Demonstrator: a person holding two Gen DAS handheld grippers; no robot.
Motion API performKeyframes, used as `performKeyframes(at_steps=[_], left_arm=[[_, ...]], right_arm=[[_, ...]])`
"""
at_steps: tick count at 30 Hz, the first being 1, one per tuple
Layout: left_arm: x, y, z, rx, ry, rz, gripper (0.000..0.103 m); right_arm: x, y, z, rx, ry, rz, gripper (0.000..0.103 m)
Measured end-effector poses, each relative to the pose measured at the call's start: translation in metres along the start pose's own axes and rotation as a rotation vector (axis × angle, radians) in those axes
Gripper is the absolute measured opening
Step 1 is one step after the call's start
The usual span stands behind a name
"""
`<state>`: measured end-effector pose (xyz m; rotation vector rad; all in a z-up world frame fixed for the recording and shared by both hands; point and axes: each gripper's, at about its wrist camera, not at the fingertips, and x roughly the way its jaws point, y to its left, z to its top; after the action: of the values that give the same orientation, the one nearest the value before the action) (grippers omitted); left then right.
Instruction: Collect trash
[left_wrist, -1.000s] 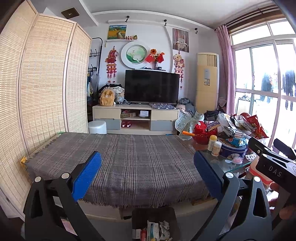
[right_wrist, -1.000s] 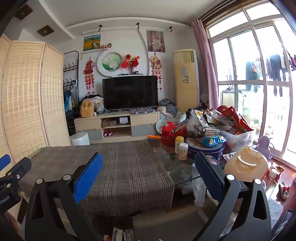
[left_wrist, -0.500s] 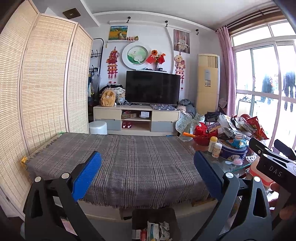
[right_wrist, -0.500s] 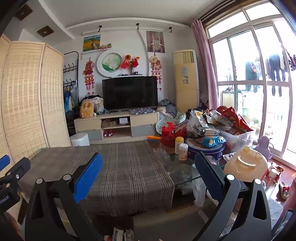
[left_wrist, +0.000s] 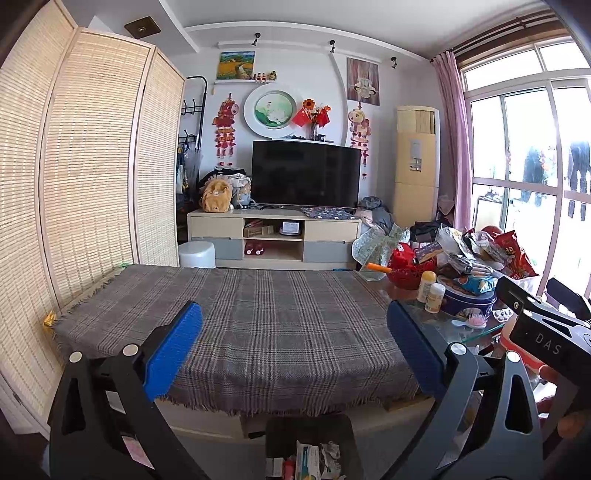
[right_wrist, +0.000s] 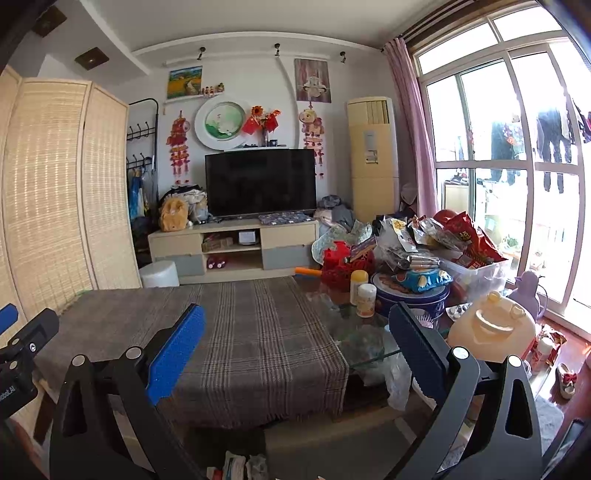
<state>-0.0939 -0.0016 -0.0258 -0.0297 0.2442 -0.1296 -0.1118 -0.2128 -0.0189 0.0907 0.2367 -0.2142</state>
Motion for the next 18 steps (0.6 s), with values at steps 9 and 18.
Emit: performKeyframes(at_steps=[9,18], left_arm=[[0.0013,-0.0014,0.0013,0.000,-0.001,0.008,0.095],[0.0033,-0.0042,0.0018,0.001,0.001,0.012,0.095]], right_arm=[[0.0059,-0.0015,0.0004,0.000,0.002,0.004,0.100],[0.0077,-0.0031,0.0004,0.006,0.005,0.009,0.100]])
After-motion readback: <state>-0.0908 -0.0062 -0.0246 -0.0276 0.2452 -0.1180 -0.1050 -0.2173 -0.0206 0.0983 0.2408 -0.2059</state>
